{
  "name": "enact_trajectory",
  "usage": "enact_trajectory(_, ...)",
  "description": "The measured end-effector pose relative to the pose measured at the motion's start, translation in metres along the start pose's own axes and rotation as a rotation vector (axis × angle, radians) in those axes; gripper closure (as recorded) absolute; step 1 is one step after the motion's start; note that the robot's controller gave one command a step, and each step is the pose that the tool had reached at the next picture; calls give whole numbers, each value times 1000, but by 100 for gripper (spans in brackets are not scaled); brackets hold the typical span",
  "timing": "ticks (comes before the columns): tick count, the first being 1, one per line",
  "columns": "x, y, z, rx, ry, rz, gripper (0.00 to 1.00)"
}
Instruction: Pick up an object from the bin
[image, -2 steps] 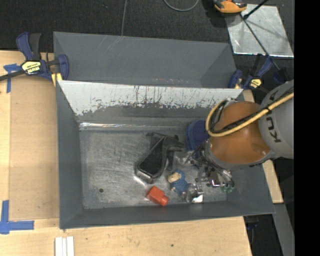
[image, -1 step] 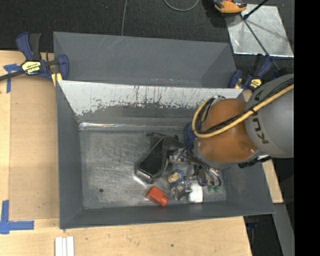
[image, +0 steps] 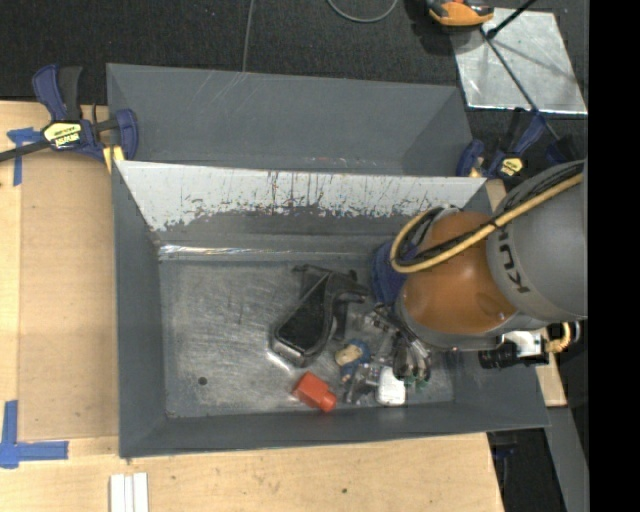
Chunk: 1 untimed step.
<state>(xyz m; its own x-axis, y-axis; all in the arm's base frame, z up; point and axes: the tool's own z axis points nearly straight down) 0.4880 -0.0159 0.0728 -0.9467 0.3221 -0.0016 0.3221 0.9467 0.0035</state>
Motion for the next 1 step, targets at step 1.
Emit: enact_trajectory(1,0,1,-1,2,1,-4,0)
